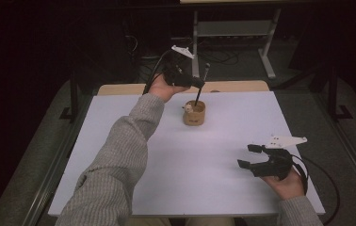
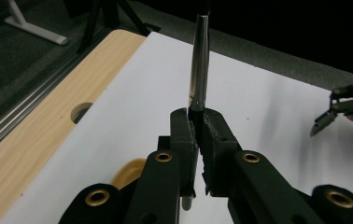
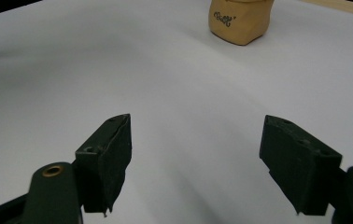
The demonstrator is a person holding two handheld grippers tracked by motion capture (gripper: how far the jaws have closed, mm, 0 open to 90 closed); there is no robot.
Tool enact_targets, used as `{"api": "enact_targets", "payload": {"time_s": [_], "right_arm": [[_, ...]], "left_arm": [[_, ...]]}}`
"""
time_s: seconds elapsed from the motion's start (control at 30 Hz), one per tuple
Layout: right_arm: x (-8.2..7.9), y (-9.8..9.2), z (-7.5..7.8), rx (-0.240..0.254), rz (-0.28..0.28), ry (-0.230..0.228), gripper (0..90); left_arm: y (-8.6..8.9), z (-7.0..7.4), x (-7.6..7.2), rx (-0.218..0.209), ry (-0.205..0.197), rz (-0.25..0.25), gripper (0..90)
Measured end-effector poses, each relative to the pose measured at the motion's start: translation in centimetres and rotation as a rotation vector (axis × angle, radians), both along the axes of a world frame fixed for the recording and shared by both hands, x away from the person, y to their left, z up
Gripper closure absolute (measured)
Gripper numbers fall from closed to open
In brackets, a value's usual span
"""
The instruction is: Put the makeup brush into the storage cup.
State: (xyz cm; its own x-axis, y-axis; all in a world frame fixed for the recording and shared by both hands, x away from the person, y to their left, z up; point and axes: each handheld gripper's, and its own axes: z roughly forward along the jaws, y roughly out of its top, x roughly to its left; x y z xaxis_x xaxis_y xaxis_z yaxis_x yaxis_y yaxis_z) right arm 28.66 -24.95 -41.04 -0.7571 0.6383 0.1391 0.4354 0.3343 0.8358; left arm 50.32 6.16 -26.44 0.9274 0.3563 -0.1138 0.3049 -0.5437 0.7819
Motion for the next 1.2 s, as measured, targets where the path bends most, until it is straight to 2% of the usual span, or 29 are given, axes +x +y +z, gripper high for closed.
{"api": "enact_targets", "payload": {"time_s": [0.1, 0.53, 1.2], "right_arm": [[0.0, 0.0, 0.0, -0.002, 0.000, 0.002, 23.8], [0.1, 0.0, -0.1, -0.004, 0.001, -0.002, 23.3], [0.1, -0.1, -0.2, 0.000, -0.002, 0.003, 22.9]], "left_arm": [[-0.2, -0.1, 0.4, -0.010, 0.002, 0.013, 83.9], [-0.6, -1.8, 2.0, 0.008, 0.029, 0.058, 83.9], [-0.9, -3.6, 3.2, 0.007, 0.054, 0.097, 83.9]]}}
